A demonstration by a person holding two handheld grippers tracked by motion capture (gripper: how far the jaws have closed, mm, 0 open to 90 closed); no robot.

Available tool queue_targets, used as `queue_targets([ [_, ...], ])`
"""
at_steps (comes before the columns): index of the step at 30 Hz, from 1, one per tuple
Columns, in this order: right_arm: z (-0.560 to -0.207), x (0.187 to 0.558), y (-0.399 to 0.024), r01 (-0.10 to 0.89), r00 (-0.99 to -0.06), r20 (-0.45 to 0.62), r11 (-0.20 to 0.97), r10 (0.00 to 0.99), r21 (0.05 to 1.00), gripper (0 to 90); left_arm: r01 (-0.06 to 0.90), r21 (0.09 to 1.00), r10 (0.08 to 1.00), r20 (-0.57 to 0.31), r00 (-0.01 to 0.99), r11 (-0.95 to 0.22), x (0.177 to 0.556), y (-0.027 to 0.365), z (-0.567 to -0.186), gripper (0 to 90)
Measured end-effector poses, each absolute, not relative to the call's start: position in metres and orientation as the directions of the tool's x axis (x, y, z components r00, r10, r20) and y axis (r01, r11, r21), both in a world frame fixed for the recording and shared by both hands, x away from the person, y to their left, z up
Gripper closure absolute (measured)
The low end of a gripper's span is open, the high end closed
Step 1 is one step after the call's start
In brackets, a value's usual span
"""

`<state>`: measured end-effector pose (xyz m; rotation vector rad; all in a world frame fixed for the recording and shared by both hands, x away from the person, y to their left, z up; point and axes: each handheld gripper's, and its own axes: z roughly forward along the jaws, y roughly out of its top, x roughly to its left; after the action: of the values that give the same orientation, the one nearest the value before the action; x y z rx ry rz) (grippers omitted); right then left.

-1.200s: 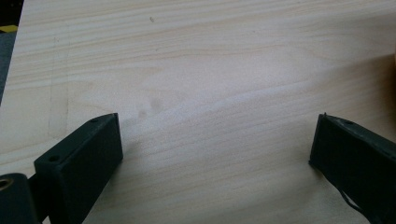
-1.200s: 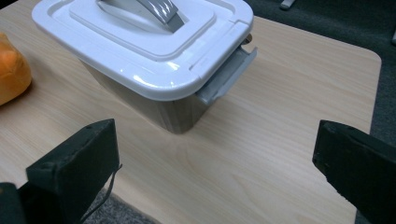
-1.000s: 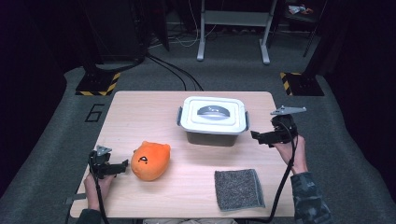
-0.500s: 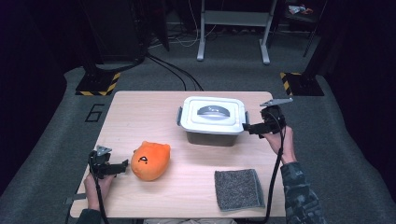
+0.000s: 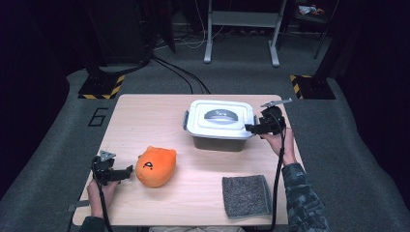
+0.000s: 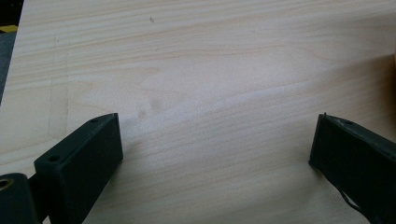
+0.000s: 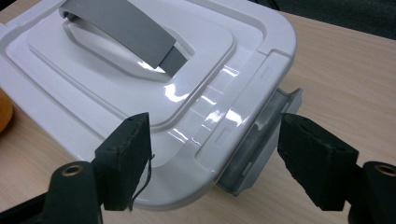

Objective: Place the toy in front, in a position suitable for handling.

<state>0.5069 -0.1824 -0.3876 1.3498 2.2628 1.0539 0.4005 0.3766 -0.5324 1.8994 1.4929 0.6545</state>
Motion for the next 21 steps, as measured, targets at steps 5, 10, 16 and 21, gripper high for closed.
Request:
queue_targets([
  [5,-0.392,0.511,-0.176,0.635,-0.518,0.117,0.29,0.847,0.716,25.1,0.66,0.733,0.972,0.002,0.236,-0.162,0.4,0.377,-0.532,2.2],
  [10,-0.396,0.514,-0.168,0.642,-0.523,0.107,0.308,0.846,0.702,24.2,0.66,0.733,0.971,0.003,0.237,-0.164,0.4,0.377,-0.532,2.2],
  [16,-0.398,0.515,-0.164,0.648,-0.504,0.107,0.293,0.857,0.703,22.8,0.661,0.732,0.971,0.004,0.237,-0.164,0.4,0.377,-0.532,2.3],
  [21,-0.397,0.515,-0.162,0.653,-0.497,0.109,0.289,0.861,0.7,23.0,0.661,0.732,0.972,0.003,0.237,-0.164,0.4,0.377,-0.532,2.3],
])
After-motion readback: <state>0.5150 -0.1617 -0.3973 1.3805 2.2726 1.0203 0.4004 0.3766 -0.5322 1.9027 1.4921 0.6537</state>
